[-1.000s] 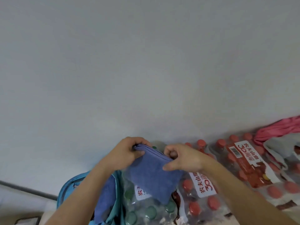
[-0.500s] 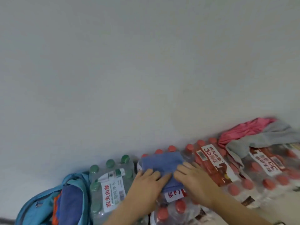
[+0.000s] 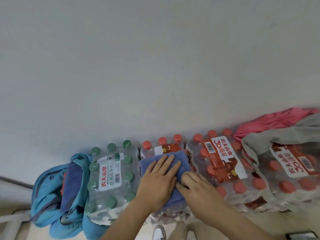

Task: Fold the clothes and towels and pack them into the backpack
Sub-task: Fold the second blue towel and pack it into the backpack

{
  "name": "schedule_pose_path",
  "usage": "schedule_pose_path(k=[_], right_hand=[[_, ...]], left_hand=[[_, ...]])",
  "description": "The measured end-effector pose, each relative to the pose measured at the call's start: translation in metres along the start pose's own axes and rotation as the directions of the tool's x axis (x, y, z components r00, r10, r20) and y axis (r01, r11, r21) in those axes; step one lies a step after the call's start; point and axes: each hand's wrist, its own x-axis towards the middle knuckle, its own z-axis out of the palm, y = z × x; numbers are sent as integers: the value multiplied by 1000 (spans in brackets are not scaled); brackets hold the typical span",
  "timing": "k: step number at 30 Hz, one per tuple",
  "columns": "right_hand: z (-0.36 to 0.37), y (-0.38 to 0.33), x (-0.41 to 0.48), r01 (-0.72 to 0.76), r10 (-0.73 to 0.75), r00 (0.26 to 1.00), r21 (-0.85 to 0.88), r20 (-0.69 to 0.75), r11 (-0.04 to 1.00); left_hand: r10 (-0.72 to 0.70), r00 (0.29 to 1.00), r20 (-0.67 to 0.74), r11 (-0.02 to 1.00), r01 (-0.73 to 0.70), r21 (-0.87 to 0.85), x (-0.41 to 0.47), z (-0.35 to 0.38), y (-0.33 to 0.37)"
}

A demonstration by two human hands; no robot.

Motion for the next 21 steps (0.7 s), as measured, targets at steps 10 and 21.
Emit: schedule_pose_path(k=[10,21], right_hand=[[-13,17,5,69,-82,976,71,202,995],[-31,39,26,-124,9,959,390,283,912]], left_hand=[[-32,995,-92,989,18,-145,-24,-9,19],[-316,947,64,859,314,-404,-41,-37,14]])
